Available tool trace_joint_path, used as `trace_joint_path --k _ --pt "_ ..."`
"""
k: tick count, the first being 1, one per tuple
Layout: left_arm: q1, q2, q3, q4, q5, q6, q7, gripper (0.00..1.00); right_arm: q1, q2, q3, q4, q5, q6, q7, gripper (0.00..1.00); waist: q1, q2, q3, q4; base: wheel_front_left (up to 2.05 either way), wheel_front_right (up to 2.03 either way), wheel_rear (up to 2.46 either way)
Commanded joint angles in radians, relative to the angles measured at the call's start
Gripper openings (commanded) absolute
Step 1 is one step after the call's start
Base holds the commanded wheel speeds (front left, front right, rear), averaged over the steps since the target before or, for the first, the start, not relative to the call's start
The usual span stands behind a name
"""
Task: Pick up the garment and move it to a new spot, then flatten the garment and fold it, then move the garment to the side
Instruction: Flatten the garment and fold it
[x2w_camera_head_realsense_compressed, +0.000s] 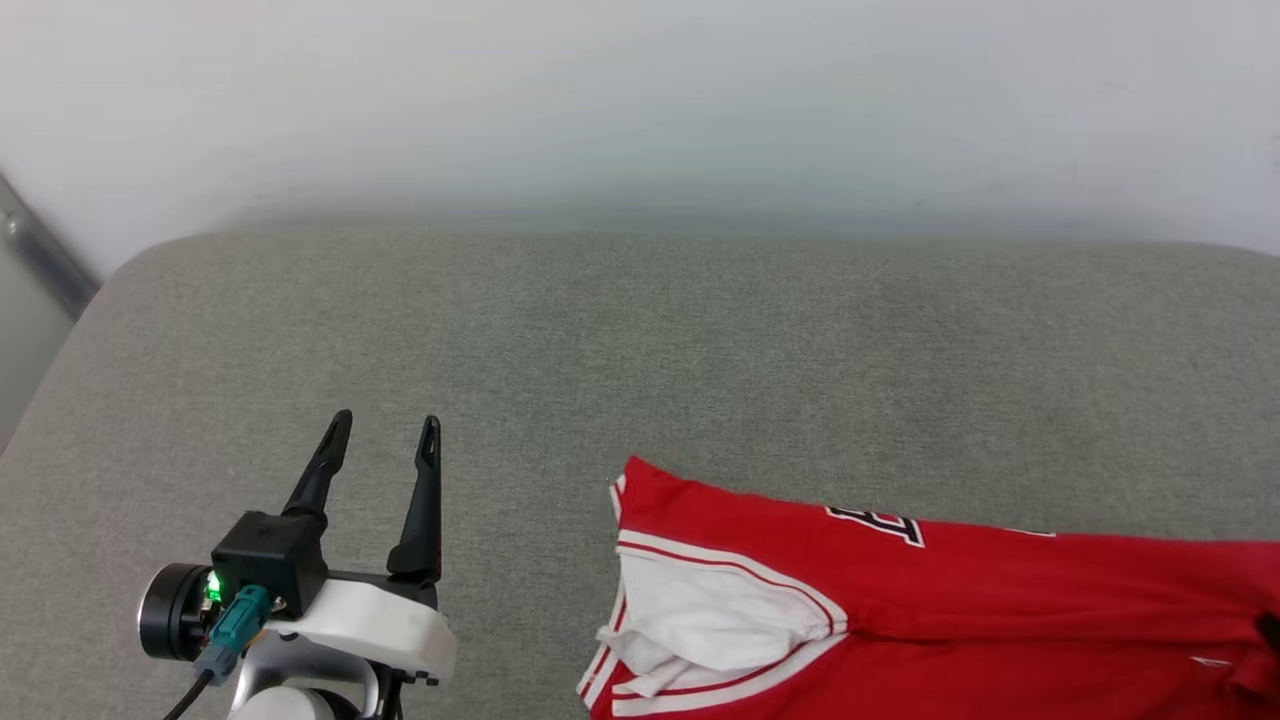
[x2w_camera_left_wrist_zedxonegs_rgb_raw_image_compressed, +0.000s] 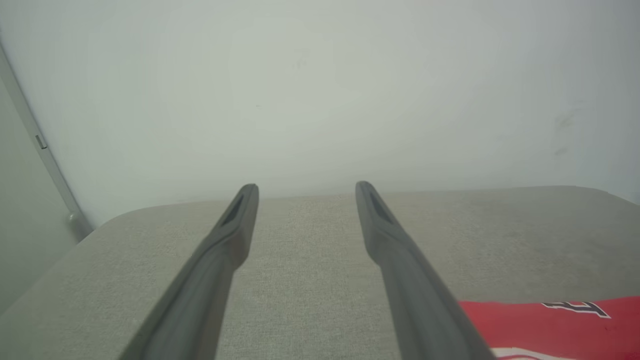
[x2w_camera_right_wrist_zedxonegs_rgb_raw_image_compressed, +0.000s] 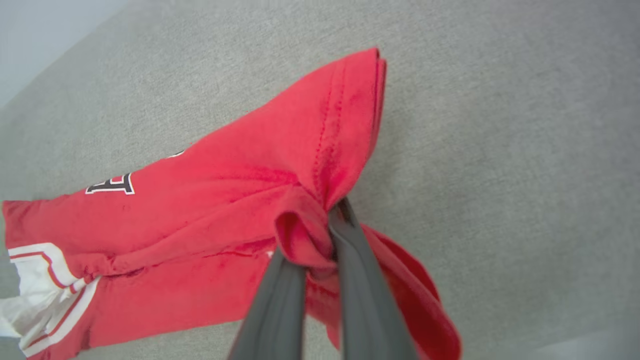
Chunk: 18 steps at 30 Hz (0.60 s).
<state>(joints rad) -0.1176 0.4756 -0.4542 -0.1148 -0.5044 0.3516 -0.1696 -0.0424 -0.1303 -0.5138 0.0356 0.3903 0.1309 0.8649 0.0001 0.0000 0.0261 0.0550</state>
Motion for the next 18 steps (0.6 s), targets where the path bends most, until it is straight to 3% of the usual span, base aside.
trace_joint_path --k 1,6,9,13,18 --pt "-0.002 0.002 -0.002 -0.004 0.006 -0.001 0.004 1.0 -0.009 0.018 -0.029 -0.012 0.005 0.0 0.013 0.0 -0.0001 0.0 -0.001 -0.002 0.0 0.0 0.0" --pt "-0.006 0.006 -0.003 -0.005 0.005 0.003 0.007 1.0 -0.049 0.07 -0.144 -0.011 0.097 0.0 0.122 0.0 -0.0001 0.0 -0.006 -0.01 0.0 0.0 0.0" --pt "-0.009 0.002 -0.005 -0.005 0.003 0.003 0.005 1.0 -0.087 0.081 -0.167 0.053 0.262 0.0 0.219 0.0 -0.0001 0.0 -0.012 -0.007 0.0 0.0 0.0" --pt "-0.016 -0.002 -0.011 -0.004 0.003 0.002 0.008 1.0 -0.112 0.081 -0.101 0.198 0.523 0.0 0.271 0.0 -0.0001 0.0 -0.016 0.001 0.0 0.0 0.0" --pt "-0.03 -0.005 -0.021 0.005 0.002 -0.008 0.014 1.0 -0.129 0.081 0.102 0.333 0.824 0.0 0.208 0.0 -0.0001 0.0 -0.019 0.019 0.0 0.0 0.0"
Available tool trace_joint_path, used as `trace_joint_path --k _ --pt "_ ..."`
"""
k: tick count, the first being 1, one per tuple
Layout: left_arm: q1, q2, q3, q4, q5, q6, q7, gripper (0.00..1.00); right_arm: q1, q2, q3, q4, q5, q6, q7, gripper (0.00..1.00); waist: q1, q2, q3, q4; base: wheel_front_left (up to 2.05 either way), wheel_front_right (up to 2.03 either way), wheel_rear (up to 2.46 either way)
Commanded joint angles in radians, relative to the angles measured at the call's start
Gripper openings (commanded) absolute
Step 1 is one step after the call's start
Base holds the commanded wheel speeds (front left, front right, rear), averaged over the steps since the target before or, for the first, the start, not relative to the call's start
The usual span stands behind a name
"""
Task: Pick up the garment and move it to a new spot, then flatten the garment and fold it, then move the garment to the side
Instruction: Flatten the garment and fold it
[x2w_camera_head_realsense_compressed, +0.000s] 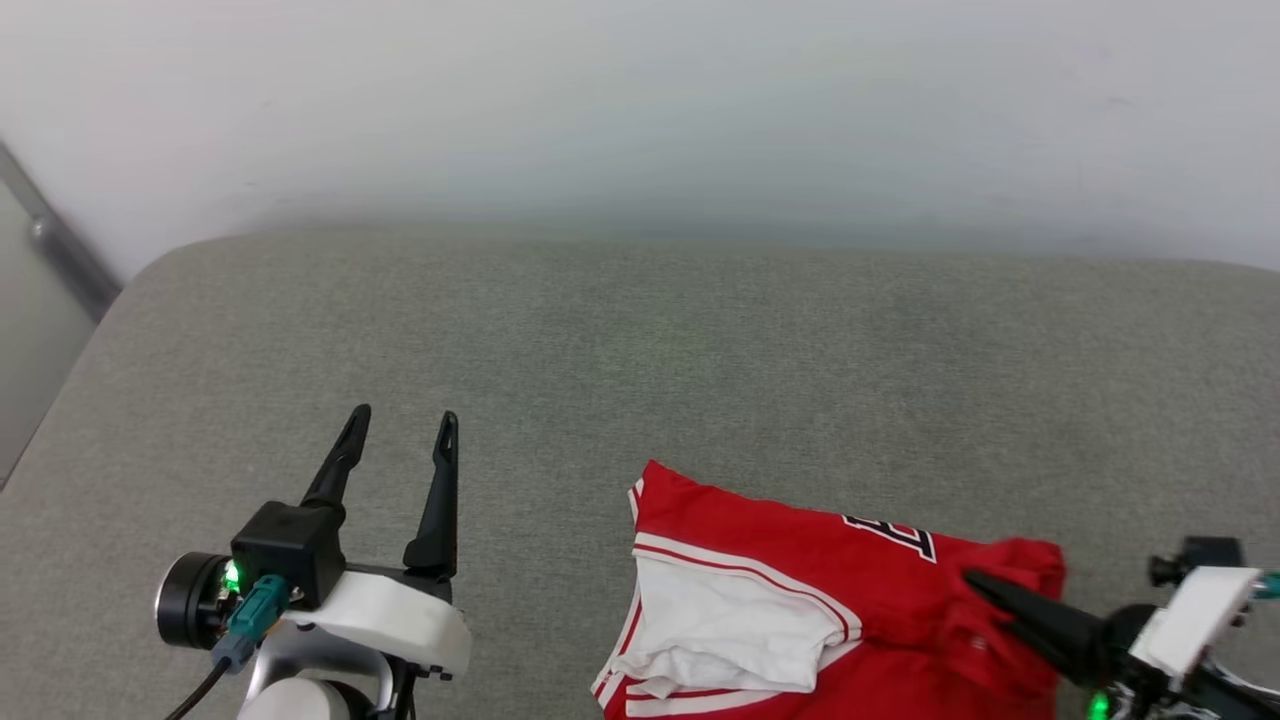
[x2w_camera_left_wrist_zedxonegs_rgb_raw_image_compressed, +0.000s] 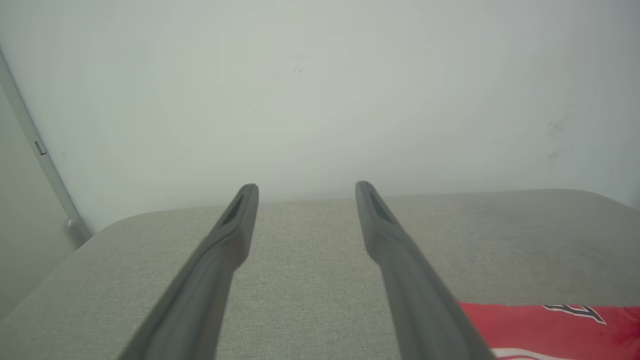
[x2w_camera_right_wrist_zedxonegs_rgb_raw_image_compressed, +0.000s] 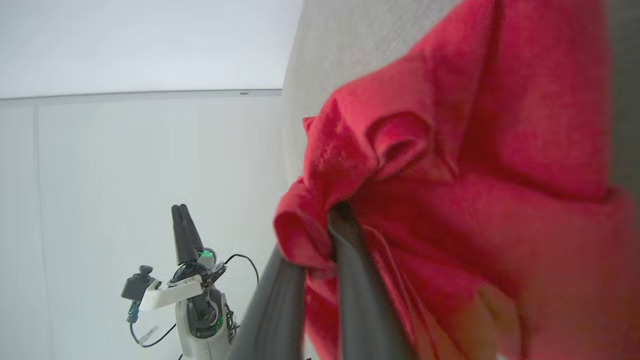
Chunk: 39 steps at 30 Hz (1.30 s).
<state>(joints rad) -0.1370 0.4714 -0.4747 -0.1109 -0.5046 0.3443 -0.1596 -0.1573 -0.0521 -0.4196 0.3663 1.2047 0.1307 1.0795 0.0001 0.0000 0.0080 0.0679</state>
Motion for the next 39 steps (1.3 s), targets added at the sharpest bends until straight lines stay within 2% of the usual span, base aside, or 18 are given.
trace_joint_path --k 1,5,10,13,17,18,19,20,24,31,35,39 --pt "-0.016 -0.002 -0.005 0.003 0.002 -0.006 0.004 1.0 -0.016 0.002 0.047 0.012 0.059 0.0 -0.032 0.0 -0.0001 0.0 0.0 0.014 0.0 0.0 0.0" --pt "-0.046 -0.015 -0.026 0.016 0.007 -0.021 0.012 1.0 -0.005 0.003 0.223 0.029 0.181 0.0 -0.136 0.0 -0.0001 0.0 0.001 0.049 0.0 0.0 0.0" --pt "-0.069 -0.024 -0.035 0.032 0.007 -0.031 0.013 1.0 -0.038 0.002 0.438 0.043 0.225 0.0 -0.262 0.0 -0.0001 0.0 0.014 0.071 0.0 0.0 0.0" --pt "-0.074 -0.028 -0.04 0.037 0.005 -0.032 0.012 1.0 -0.066 0.001 0.543 0.059 0.191 0.0 -0.36 0.0 -0.0001 0.0 0.026 0.085 0.0 0.0 0.0" --pt "-0.077 -0.027 -0.042 0.047 0.002 -0.037 0.006 1.0 -0.114 0.002 0.639 0.124 0.08 0.0 -0.47 0.0 -0.0001 0.0 0.043 0.096 0.0 0.0 0.0" --pt "-0.079 -0.028 -0.043 0.05 0.001 -0.039 0.005 1.0 -0.126 0.002 0.657 0.137 0.063 0.0 -0.485 0.18 -0.0001 0.0 0.046 0.098 0.0 0.0 0.0" --pt "-0.08 -0.028 -0.043 0.052 0.001 -0.04 0.002 1.0 -0.137 0.002 0.676 0.15 0.048 0.0 -0.491 0.8 -0.0001 0.0 0.05 0.099 0.0 0.0 0.0" --pt "-0.081 -0.029 -0.043 0.055 -0.001 -0.041 0.0 1.0 -0.145 0.002 0.693 0.158 0.034 0.0 -0.492 1.0 -0.0001 0.0 0.052 0.099 0.0 0.0 0.0" --pt "-0.08 -0.033 -0.042 0.064 -0.006 -0.038 -0.005 1.0 -0.178 -0.007 0.74 0.153 -0.042 0.0 -0.51 1.0 -0.0001 0.0 0.058 0.096 0.0 0.0 0.0" --pt "-0.066 -0.028 -0.035 0.075 -0.011 -0.027 -0.013 1.0 -0.201 -0.106 0.821 0.012 -0.259 0.0 -0.58 1.0 -0.0001 0.0 0.052 0.069 0.0 0.0 0.0" --pt "-0.055 -0.023 -0.027 0.078 -0.015 -0.019 -0.02 1.0 -0.181 -0.174 0.766 -0.022 -0.489 0.0 -0.666 1.0 -0.0001 0.0 0.046 0.043 0.0 0.0 0.0" --pt "-0.044 -0.019 -0.02 0.081 -0.017 -0.01 -0.025 1.0 -0.125 -0.195 0.621 -0.057 -0.709 0.0 -0.733 1.0 -0.0001 0.0 0.037 0.018 0.0 0.0 0.0"
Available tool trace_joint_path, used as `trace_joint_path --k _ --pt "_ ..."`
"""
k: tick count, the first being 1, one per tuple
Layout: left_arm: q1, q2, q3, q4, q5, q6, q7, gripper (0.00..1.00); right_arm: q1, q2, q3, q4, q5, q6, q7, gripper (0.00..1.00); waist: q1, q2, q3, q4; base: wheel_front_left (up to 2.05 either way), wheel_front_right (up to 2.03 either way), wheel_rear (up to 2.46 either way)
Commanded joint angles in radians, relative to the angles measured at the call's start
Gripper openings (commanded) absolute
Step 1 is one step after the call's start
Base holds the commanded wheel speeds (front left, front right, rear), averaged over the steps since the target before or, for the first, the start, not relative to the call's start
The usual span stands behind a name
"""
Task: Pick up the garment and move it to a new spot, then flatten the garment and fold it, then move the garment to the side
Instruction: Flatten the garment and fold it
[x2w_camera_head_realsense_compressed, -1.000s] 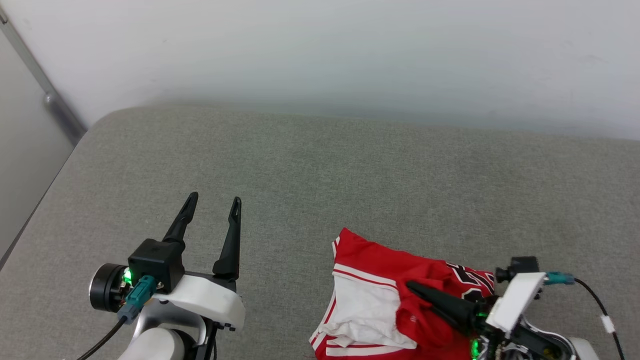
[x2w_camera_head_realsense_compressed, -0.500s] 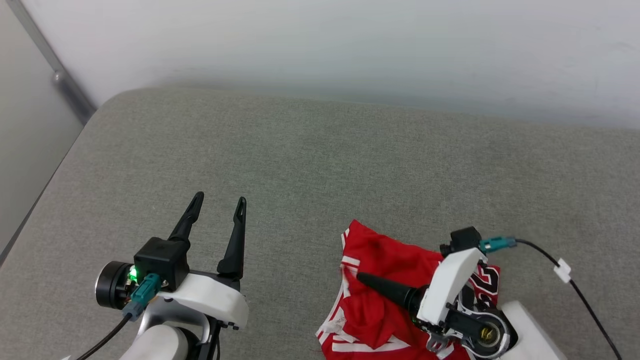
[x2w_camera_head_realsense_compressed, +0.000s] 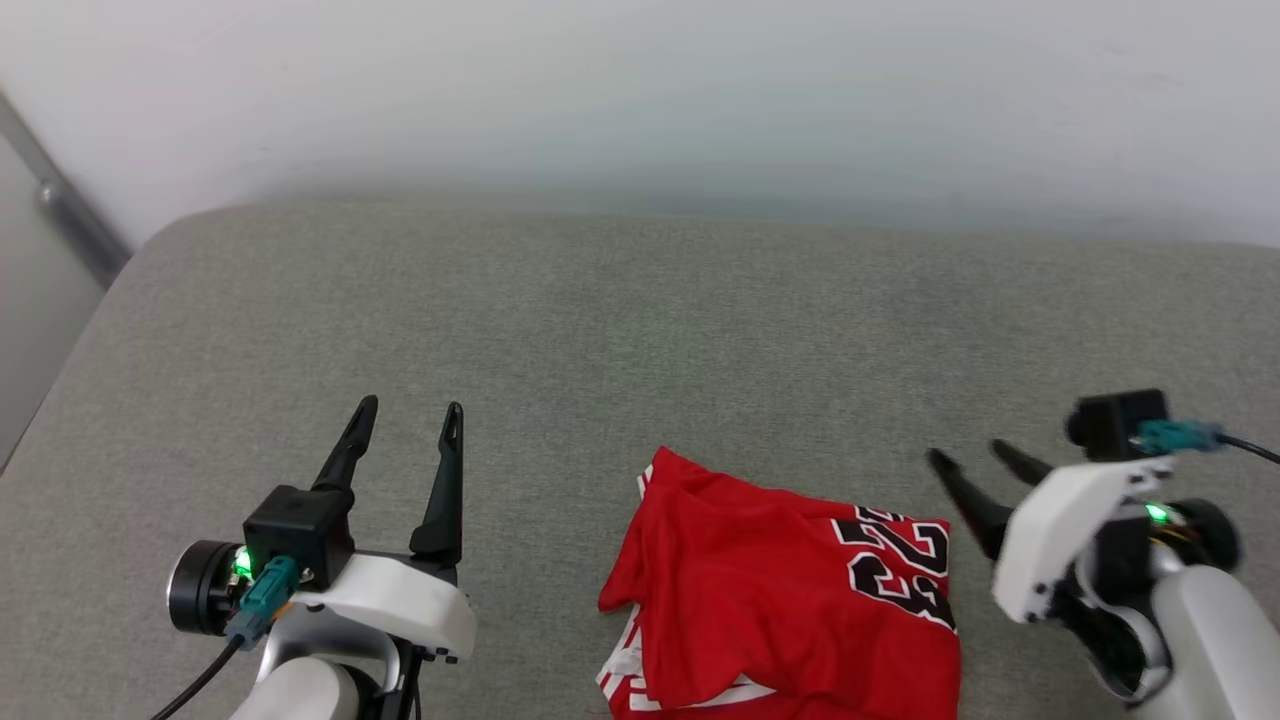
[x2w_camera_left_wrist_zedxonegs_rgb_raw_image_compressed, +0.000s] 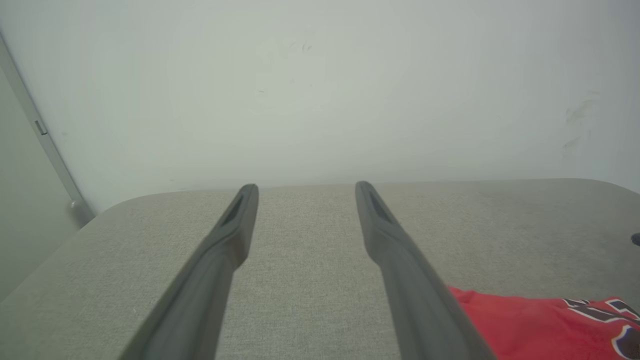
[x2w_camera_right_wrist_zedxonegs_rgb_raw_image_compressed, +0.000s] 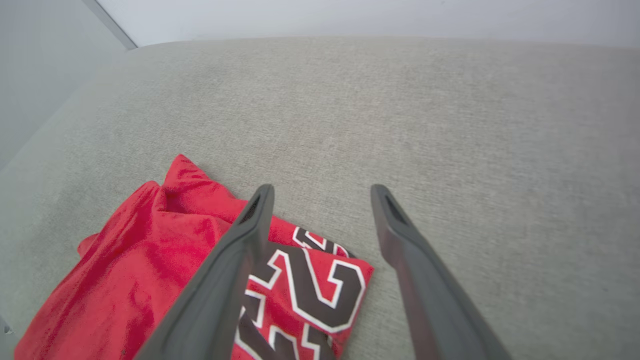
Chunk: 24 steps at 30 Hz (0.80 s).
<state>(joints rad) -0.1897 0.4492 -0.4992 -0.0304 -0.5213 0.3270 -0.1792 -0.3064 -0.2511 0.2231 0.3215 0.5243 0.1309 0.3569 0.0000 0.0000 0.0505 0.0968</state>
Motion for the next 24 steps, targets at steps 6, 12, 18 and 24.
trace_joint_path --k 6,12,18,24 --pt "0.032 0.006 0.023 0.006 -0.011 0.025 -0.018 1.0 0.163 0.061 -0.294 -0.171 -0.284 0.0 -0.1 1.0 0.0 0.0 -0.017 -0.046 0.0 0.0 0.0" --pt "0.05 0.009 0.038 0.021 -0.018 0.035 -0.031 1.0 0.247 0.139 -0.404 -0.332 -0.381 0.0 -0.233 1.0 0.0 0.0 -0.028 -0.067 0.0 0.0 0.0" --pt "0.087 0.011 0.049 0.046 -0.025 0.044 -0.048 1.0 0.329 0.174 -0.362 -0.451 -0.414 0.0 -0.352 1.0 0.0 0.0 -0.05 -0.08 0.0 0.0 0.0" --pt "0.1 0.008 0.05 0.068 -0.022 0.046 -0.059 1.0 0.41 0.193 -0.327 -0.524 -0.454 0.0 -0.35 1.0 0.0 0.0 -0.062 -0.079 0.0 0.0 0.0"
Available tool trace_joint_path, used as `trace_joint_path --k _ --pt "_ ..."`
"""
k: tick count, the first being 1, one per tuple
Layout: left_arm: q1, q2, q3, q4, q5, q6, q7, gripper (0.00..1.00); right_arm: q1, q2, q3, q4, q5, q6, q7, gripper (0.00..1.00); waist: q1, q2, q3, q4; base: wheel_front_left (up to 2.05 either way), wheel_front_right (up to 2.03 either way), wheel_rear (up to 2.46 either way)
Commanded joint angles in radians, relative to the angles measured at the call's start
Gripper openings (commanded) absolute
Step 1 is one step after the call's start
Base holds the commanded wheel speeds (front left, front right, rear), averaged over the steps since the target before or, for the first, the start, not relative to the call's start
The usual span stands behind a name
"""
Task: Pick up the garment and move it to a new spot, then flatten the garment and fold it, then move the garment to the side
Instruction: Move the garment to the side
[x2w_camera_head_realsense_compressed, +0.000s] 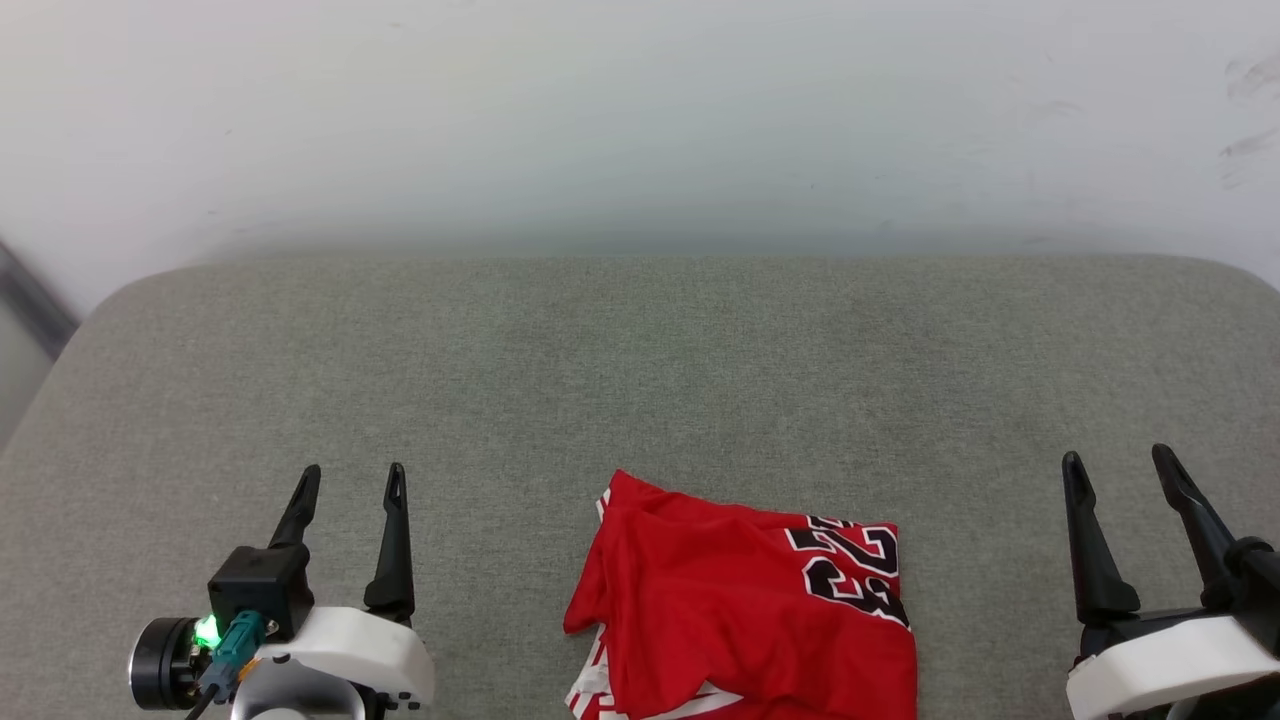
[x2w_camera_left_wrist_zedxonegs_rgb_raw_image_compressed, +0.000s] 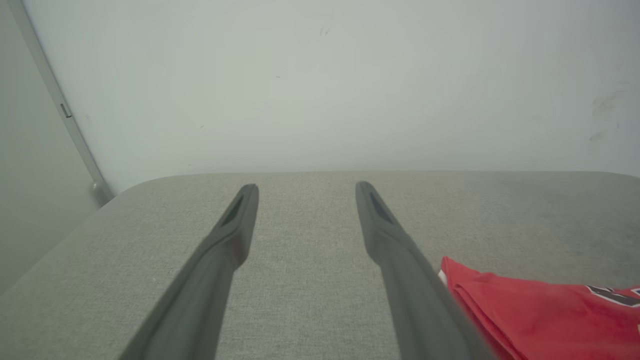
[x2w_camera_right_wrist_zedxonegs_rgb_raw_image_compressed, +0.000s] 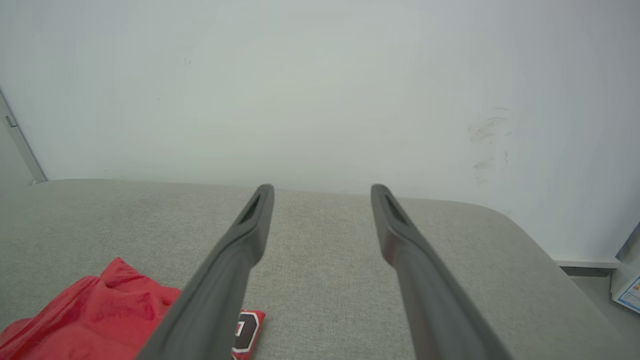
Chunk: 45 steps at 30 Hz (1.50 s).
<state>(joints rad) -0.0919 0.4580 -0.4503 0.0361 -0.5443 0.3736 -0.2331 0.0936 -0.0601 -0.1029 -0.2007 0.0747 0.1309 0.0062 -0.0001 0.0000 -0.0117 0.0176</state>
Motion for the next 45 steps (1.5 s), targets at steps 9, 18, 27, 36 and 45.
trace_joint_path --k 9,18,27,36,45 --pt "-0.014 -0.009 0.005 0.019 0.0 -0.007 -0.014 1.0 0.025 0.01 -0.001 -0.032 0.009 0.0 0.048 1.0 0.0001 0.0 -0.001 -0.008 0.0 0.0 0.0" --pt "-0.013 -0.026 0.032 0.02 -0.001 -0.001 -0.027 1.0 0.001 0.009 -0.157 0.124 0.298 0.0 0.327 1.0 0.0001 0.0 0.002 -0.007 0.0 0.0 0.0" --pt "-0.023 -0.056 0.049 0.014 0.019 -0.015 -0.032 1.0 -0.109 -0.013 -0.289 0.428 0.523 0.0 0.712 1.0 0.0001 0.0 0.029 0.029 0.0 0.0 0.0" --pt "-0.058 -0.075 0.057 0.023 0.041 -0.036 -0.034 1.0 -0.208 0.017 -0.191 0.623 0.764 0.0 0.854 1.0 0.0001 0.0 0.091 0.064 0.0 0.0 0.0" --pt "-0.084 -0.077 0.053 0.036 0.064 -0.051 -0.034 1.0 -0.289 0.015 0.01 0.723 0.975 -0.001 0.785 0.31 0.0001 0.0 0.115 0.077 0.0 0.0 0.0"
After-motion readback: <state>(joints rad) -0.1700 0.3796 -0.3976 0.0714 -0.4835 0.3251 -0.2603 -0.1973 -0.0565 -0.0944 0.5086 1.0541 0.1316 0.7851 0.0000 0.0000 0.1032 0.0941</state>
